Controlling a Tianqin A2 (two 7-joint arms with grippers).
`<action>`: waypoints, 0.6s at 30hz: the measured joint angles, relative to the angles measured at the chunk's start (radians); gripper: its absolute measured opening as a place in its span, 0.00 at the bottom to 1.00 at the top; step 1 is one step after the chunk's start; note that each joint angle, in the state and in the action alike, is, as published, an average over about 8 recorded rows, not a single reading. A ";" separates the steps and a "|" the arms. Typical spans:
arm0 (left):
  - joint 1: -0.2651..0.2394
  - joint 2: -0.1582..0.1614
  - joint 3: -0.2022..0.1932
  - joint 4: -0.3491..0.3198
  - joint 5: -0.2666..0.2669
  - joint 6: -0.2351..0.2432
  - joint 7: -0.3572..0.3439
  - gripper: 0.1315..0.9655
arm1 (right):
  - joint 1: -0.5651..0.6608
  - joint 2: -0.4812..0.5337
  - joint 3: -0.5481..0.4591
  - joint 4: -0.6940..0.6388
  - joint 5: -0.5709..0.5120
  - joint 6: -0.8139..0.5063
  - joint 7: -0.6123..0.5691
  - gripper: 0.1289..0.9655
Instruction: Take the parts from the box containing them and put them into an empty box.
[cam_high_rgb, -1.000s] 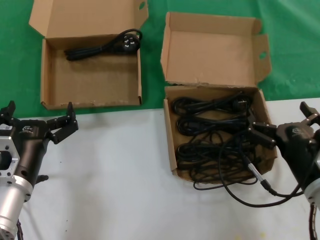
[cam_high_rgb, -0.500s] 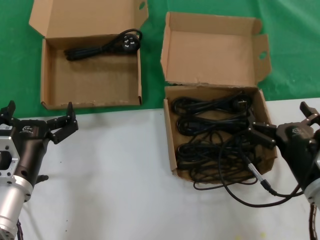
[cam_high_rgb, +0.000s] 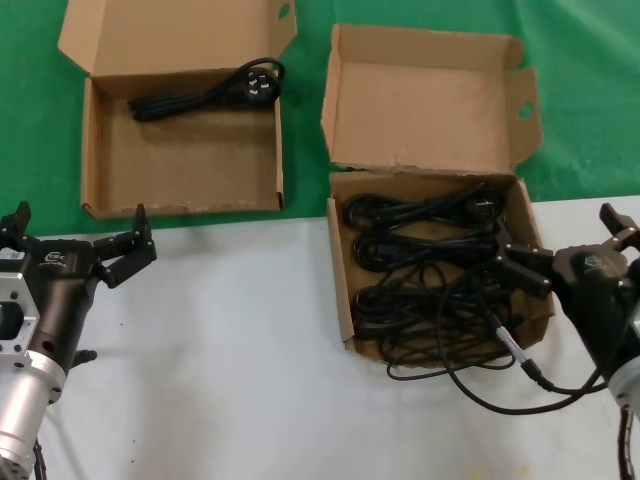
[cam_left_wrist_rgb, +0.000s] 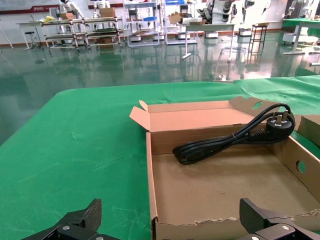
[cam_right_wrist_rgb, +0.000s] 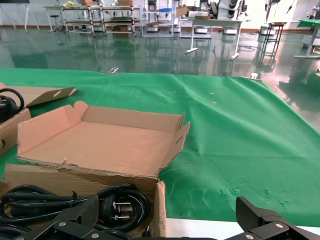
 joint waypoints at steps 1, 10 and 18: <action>0.000 0.000 0.000 0.000 0.000 0.000 0.000 1.00 | 0.000 0.000 0.000 0.000 0.000 0.000 0.000 1.00; 0.000 0.000 0.000 0.000 0.000 0.000 0.000 1.00 | 0.000 0.000 0.000 0.000 0.000 0.000 0.000 1.00; 0.000 0.000 0.000 0.000 0.000 0.000 0.000 1.00 | 0.000 0.000 0.000 0.000 0.000 0.000 0.000 1.00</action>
